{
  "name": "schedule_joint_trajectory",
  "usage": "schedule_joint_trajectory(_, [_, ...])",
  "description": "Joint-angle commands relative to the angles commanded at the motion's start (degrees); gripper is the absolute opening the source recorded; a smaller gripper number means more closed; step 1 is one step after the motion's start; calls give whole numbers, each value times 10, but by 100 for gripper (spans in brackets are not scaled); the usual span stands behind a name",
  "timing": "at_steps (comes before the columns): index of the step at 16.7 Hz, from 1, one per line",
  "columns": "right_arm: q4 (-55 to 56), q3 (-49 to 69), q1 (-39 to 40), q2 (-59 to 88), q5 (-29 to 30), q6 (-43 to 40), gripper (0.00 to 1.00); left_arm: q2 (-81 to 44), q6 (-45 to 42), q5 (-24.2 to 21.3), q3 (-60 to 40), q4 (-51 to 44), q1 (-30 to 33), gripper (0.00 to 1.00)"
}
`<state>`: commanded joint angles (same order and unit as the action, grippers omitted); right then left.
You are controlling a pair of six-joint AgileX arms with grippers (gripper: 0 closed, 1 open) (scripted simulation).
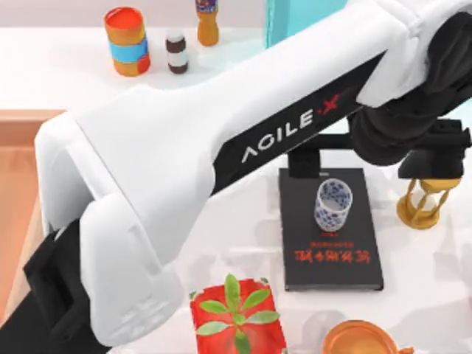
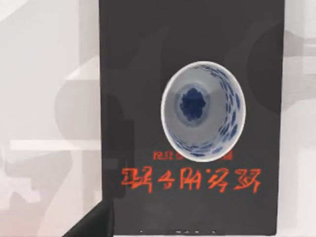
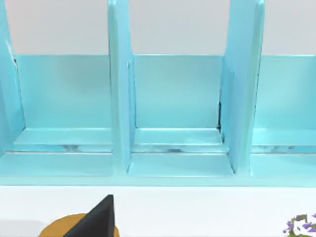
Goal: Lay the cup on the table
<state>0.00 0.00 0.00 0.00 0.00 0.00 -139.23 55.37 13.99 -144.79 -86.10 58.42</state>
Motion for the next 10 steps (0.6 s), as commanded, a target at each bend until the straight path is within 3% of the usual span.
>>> schedule_joint_trajectory(4, [0, 0, 0, 0, 0, 0, 100, 26, -9, -1, 74, 73, -7, 100])
schedule_joint_trajectory(10, [0, 0, 0, 0, 0, 0, 100, -31, -27, -5, 174, 214, -26, 100])
